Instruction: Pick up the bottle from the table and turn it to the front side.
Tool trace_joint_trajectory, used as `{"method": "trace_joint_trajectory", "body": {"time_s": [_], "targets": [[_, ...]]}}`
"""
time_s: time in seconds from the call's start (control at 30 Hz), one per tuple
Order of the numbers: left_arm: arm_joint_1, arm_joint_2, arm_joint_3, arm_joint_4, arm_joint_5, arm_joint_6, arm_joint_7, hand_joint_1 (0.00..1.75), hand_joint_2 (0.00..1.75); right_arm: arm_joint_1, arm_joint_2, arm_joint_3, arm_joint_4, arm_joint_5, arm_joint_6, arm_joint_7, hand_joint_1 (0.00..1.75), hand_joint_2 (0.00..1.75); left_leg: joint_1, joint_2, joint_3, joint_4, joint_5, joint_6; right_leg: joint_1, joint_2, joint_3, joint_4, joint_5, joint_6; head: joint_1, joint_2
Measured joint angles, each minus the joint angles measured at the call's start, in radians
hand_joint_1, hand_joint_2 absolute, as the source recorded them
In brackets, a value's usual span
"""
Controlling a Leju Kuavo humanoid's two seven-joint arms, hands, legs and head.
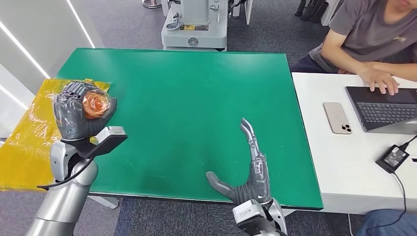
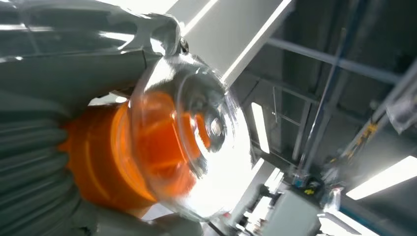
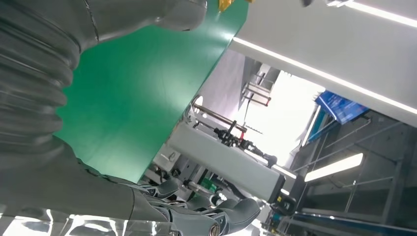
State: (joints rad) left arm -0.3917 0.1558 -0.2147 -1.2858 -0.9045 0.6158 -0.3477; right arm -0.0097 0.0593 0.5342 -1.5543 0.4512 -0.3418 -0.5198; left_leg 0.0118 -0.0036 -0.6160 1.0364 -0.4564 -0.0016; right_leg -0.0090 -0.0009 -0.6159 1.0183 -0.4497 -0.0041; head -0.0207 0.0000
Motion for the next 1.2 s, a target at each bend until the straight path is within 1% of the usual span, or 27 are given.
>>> {"method": "trace_joint_trajectory", "body": {"time_s": [0.1, 0.2, 0.33, 0.5, 0.63, 0.8, 1.2], "targets": [[-0.054, 0.021, -0.001, 0.151, -0.255, 0.050, 0.053, 1.75, 1.75, -0.001, 0.002, -0.001, -0.003, 0.005, 0.023, 0.005, 0.00, 1.75, 0.000, 0.000, 0.000, 0.000, 0.000, 0.000, 0.000, 0.000, 0.000, 0.000, 0.000, 0.000, 0.000, 0.000], [-0.113, 0.028, -0.009, 0.323, -0.396, 0.055, 0.069, 1.75, 1.75, -0.005, 0.007, -0.003, -0.005, 0.014, 0.030, 0.006, 0.00, 1.75, 0.000, 0.000, 0.000, 0.000, 0.000, 0.000, 0.000, 0.000, 0.000, 0.000, 0.000, 0.000, 0.000, 0.000], [-0.184, 0.024, -0.027, 0.538, -0.434, 0.052, 0.028, 1.75, 1.75, -0.006, 0.012, -0.006, -0.016, 0.019, 0.028, 0.007, 0.00, 1.75, 0.000, 0.001, 0.000, 0.000, 0.000, 0.000, 0.000, 0.001, 0.000, 0.000, 0.000, 0.000, 0.000, 0.000], [-0.246, 0.013, -0.049, 0.706, -0.467, 0.034, 0.026, 1.75, 1.75, 0.005, 0.013, -0.008, -0.032, 0.020, 0.020, 0.010, 0.00, 1.75, 0.000, 0.002, 0.000, 0.000, 0.000, 0.000, 0.000, 0.001, 0.000, 0.000, 0.000, 0.000, 0.000, 0.000], [-0.268, 0.006, -0.075, 0.791, -0.518, 0.005, 0.059, 1.75, 1.75, 0.014, 0.013, -0.009, -0.037, 0.020, 0.017, 0.011, 0.00, 1.75, 0.000, 0.002, 0.000, 0.000, -0.001, -0.001, 0.000, 0.002, -0.001, 0.000, 0.000, 0.000, 0.000, 0.000], [-0.273, 0.003, -0.111, 0.863, -0.576, -0.027, 0.093, 1.75, 1.75, 0.018, 0.014, -0.010, -0.043, 0.020, 0.014, 0.012, 0.00, 1.75, 0.000, 0.002, 0.000, 0.000, -0.001, -0.001, 0.000, 0.002, -0.001, 0.000, 0.000, 0.000, 0.000, 0.000], [-0.266, 0.002, -0.137, 0.935, -0.584, -0.035, 0.107, 1.75, 1.75, 0.022, 0.017, -0.010, -0.044, 0.018, 0.018, 0.018, 0.00, 1.75, 0.000, 0.002, 0.000, 0.000, -0.001, -0.001, 0.000, 0.002, 0.000, 0.000, 0.000, 0.000, 0.000, 0.000]]}}
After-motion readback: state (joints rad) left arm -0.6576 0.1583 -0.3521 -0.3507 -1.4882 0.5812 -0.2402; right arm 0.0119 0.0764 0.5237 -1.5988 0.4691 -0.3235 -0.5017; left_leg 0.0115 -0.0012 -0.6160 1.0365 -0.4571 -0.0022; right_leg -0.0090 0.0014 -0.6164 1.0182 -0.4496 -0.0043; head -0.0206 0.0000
